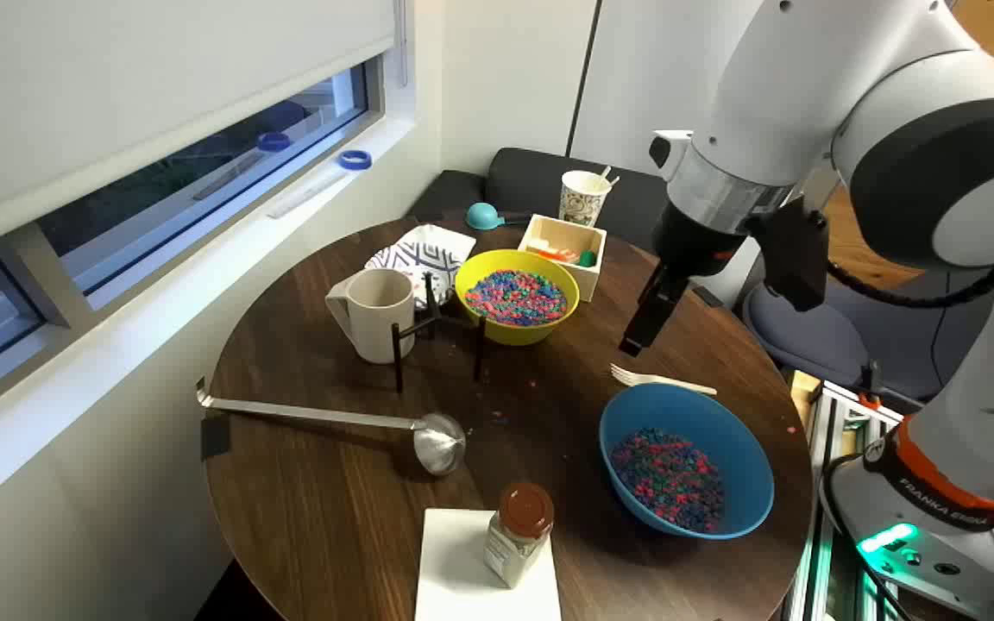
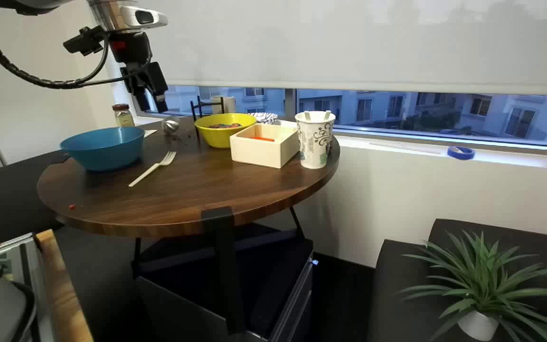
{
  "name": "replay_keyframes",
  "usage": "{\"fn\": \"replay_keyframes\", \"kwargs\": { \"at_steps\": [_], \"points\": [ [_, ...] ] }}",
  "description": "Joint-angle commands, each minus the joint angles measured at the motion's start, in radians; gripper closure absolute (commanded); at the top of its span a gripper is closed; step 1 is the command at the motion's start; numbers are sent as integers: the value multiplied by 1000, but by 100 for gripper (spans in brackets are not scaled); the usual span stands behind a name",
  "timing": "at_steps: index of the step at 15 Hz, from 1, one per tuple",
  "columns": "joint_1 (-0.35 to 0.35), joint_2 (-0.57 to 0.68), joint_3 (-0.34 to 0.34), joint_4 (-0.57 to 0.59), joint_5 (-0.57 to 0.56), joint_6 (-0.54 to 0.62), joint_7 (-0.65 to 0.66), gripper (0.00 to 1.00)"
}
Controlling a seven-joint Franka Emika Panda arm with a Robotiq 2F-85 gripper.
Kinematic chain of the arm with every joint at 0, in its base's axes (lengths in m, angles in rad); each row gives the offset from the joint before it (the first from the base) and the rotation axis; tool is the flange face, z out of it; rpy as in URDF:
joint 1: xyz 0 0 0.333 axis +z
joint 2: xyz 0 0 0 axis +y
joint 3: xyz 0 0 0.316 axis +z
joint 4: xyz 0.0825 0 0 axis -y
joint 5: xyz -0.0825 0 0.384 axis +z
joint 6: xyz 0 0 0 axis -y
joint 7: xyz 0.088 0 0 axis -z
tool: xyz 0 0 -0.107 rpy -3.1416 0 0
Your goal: Pick up the white fork from the table and put it in the paper cup
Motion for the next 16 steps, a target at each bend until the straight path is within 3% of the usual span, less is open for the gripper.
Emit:
{"fn": "replay_keyframes", "kwargs": {
  "at_steps": [1, 6, 12, 16],
  "points": [
    [15, 2, -15, 1, -10, -2, 7, 0],
    [15, 2, -15, 1, -10, -2, 7, 0],
    [47, -24, -63, -49, 10, -189, -78, 0],
    [25, -67, -104, -100, -3, -170, -80, 0]
  ]
}}
